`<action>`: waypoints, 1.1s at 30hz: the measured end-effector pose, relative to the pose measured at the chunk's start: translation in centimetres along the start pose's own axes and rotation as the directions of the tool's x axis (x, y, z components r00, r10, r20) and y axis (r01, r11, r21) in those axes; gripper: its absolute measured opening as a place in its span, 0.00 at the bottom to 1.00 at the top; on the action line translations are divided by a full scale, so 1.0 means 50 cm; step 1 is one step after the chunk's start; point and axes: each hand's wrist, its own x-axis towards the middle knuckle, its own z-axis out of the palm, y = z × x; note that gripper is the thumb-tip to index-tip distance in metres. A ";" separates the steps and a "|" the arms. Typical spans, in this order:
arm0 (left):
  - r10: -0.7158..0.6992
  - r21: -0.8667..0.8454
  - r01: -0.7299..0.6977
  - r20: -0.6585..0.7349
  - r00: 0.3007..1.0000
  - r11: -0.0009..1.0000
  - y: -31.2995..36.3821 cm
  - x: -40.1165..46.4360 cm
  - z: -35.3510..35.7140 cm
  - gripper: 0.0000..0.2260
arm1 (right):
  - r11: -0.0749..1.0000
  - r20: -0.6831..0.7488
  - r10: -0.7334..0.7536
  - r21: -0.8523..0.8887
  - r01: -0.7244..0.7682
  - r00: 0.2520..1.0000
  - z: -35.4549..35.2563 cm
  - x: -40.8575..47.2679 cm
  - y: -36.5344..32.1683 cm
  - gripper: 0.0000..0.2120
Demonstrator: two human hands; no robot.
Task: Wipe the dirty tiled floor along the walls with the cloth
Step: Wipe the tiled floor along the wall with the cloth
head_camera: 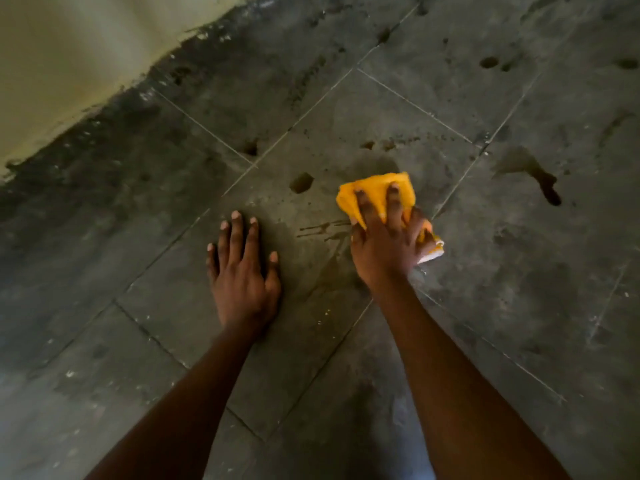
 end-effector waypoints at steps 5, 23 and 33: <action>-0.016 -0.023 0.017 0.008 1.000 1.000 0.001 0.000 -0.012 0.31 | 0.986 0.044 -0.166 0.016 0.166 0.985 -0.028 -0.067 0.096 0.27; 0.146 -0.085 -0.137 0.105 0.984 0.987 -0.069 0.043 -0.053 0.30 | 0.784 0.094 -0.418 0.539 0.306 0.904 -0.025 0.002 -0.045 0.25; 0.293 -0.018 -0.293 0.089 0.952 0.956 -0.115 0.040 -0.067 0.27 | 0.893 0.065 -0.448 0.083 0.442 0.892 -0.007 -0.171 0.037 0.22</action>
